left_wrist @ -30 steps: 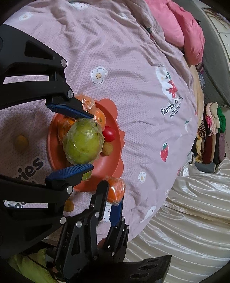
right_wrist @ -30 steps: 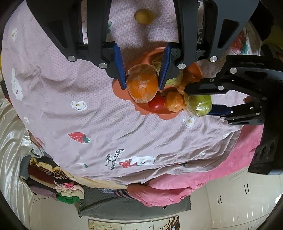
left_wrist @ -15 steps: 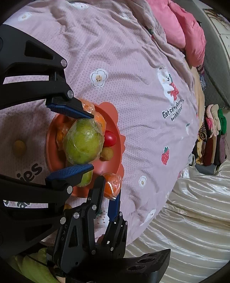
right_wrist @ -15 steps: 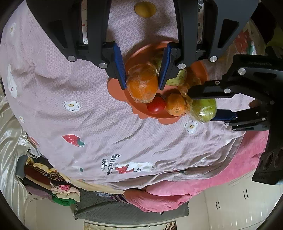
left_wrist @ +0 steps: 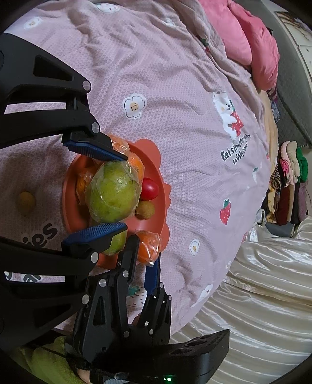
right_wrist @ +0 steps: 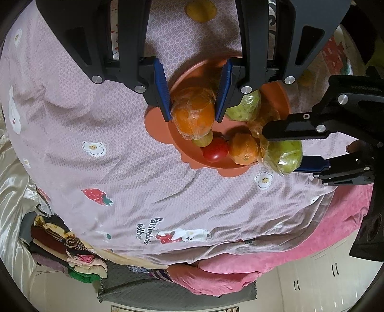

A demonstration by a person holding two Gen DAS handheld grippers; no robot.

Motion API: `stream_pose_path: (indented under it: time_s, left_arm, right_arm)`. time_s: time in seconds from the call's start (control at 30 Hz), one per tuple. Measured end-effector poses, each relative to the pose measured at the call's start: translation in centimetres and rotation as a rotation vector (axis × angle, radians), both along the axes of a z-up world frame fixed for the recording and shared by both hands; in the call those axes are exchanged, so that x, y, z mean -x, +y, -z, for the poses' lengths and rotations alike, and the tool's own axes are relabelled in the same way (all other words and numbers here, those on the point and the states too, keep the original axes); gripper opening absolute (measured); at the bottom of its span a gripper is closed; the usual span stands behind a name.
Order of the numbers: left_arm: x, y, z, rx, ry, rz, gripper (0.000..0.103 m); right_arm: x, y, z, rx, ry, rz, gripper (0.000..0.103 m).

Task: Organize fruits
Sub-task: 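Open the right gripper to drop the orange while the left releases the green fruit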

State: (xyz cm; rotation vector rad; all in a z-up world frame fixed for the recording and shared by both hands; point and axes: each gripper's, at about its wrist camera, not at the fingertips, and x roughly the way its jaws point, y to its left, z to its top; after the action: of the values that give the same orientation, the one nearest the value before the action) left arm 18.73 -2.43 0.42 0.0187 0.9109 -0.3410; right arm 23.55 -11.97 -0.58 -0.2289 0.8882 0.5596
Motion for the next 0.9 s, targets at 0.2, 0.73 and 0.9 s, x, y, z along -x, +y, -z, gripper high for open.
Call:
stream_pose_path:
  time_s: [0.2,0.73,0.9]
  left_arm:
    - [0.0,0.0,0.0,0.0,0.0,0.0,0.042]
    - [0.1,-0.1,0.0,-0.001,-0.003,-0.001,0.042]
    - [0.1,0.2,-0.2,-0.003,-0.007,-0.007,0.042]
  right_arm:
    - [0.0,-0.1,0.0,-0.003,0.001,0.003,0.036]
    - [0.3,-1.9,-1.4,-0.022,-0.031,0.051,0.048]
    - [0.5,-2.2,-1.7,-0.026,-0.037,0.06,0.051]
